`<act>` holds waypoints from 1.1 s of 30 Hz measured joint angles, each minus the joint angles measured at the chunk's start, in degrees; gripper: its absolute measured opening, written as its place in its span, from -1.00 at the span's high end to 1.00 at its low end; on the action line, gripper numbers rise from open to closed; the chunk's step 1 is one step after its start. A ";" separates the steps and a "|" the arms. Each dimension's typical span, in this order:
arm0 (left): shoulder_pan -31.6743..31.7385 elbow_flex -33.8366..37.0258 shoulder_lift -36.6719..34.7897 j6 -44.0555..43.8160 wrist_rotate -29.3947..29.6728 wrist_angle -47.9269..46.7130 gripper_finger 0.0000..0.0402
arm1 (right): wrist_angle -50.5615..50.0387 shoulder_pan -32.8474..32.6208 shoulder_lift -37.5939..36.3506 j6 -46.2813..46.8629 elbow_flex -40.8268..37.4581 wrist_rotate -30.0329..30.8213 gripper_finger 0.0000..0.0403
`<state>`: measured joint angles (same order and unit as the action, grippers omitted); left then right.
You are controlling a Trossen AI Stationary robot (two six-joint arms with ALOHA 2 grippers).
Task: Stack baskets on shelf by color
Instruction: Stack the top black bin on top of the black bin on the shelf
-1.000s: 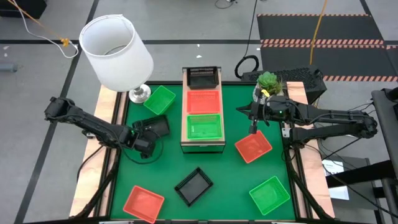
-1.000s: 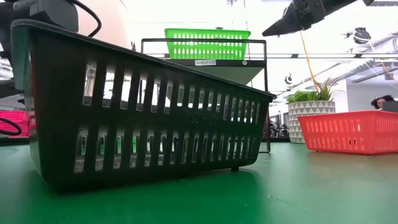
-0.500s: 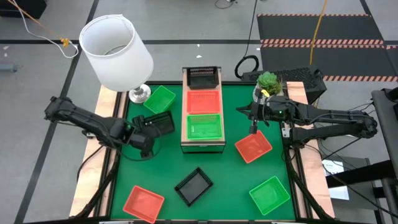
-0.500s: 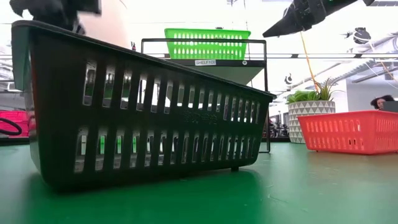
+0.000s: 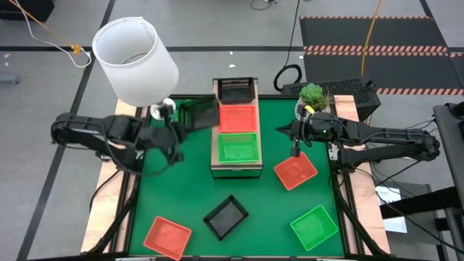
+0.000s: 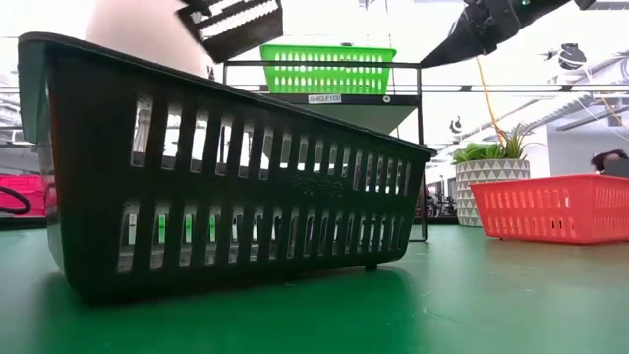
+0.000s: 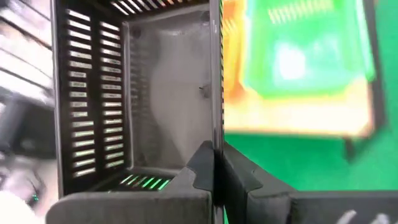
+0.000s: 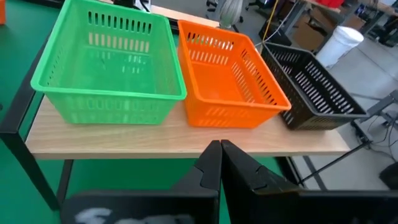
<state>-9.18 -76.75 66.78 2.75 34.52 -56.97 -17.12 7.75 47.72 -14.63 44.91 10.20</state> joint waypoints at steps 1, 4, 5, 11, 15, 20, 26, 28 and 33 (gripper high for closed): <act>1.54 -0.53 0.01 2.57 -0.01 1.38 0.96 | 0.04 0.00 -0.02 -0.66 0.00 0.00 1.00; 6.21 -2.25 0.39 8.27 -1.61 4.67 0.96 | 0.71 0.00 -0.02 -3.12 0.00 0.04 1.00; 7.82 -3.00 0.83 9.81 -1.90 5.99 0.96 | 1.43 0.00 -0.02 -3.70 0.00 0.04 1.00; 15.94 -9.74 6.64 17.82 -6.07 7.82 0.97 | 3.58 0.02 -0.04 -6.53 0.00 0.09 1.00; 20.73 -14.42 12.12 21.46 -9.75 7.91 0.94 | 5.01 0.04 -0.04 -9.59 0.00 0.14 1.00; 25.67 -18.12 18.45 25.25 -16.93 10.41 0.96 | 6.47 0.04 -0.15 -11.45 0.00 0.20 1.00; 29.81 -22.16 25.22 29.86 -21.59 14.08 0.93 | 6.45 0.04 -0.19 -13.22 0.00 0.21 1.00; 30.92 -23.51 27.51 29.96 -22.52 14.15 0.92 | 6.35 0.04 -0.19 -13.22 0.00 0.22 1.00; 32.36 -23.98 31.59 29.89 -22.95 13.72 0.97 | 4.92 0.04 -0.26 -13.18 0.00 0.37 1.00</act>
<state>23.18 -100.73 98.37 32.64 11.57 -43.24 -12.20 7.79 47.46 -27.81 44.91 10.57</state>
